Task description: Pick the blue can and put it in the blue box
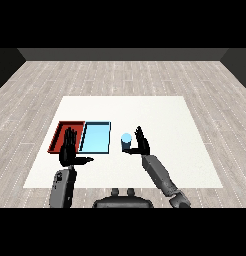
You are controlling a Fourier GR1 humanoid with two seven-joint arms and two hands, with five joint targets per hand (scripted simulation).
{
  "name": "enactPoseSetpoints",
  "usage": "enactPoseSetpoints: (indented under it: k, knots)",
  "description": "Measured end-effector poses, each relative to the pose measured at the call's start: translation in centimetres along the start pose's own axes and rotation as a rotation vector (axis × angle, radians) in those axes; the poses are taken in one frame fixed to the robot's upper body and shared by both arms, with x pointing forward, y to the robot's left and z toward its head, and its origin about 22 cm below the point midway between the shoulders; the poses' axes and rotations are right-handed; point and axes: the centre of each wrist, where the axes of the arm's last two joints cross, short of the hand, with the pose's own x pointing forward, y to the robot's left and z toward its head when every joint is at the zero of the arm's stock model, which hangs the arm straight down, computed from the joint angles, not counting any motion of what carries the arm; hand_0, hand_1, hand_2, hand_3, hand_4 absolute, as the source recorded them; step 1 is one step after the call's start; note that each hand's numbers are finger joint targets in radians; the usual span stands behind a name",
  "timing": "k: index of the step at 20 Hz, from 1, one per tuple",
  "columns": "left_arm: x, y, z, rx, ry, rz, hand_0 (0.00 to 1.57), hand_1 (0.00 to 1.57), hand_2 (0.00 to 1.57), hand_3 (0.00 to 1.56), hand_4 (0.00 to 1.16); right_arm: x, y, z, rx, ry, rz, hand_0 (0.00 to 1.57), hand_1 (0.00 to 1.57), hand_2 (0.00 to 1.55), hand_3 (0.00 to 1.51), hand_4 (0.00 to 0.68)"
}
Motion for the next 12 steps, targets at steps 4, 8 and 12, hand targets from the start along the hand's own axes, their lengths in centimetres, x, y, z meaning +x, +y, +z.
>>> enactPoseSetpoints:
  k: [4,8,12]
  knots:
    - [-0.3,-0.6,0.5,0.004,-0.002,-0.007,0.00,0.00,0.00,0.00,0.00,-0.1,0.2,-0.5,0.005,0.000,0.000,0.00,0.00,0.00,0.00,0.000]
    - [-0.1,-0.2,0.3,0.000,-0.004,-0.010,0.00,0.00,0.00,0.00,0.00,-0.6,0.6,-1.1,0.014,0.006,0.007,0.00,0.00,0.00,0.00,0.000]
    - [0.1,-0.2,-0.1,0.000,-0.007,-0.010,0.00,0.00,0.00,0.00,0.00,-0.6,1.5,-1.3,0.025,0.017,-0.009,0.00,0.00,0.00,0.00,0.000]
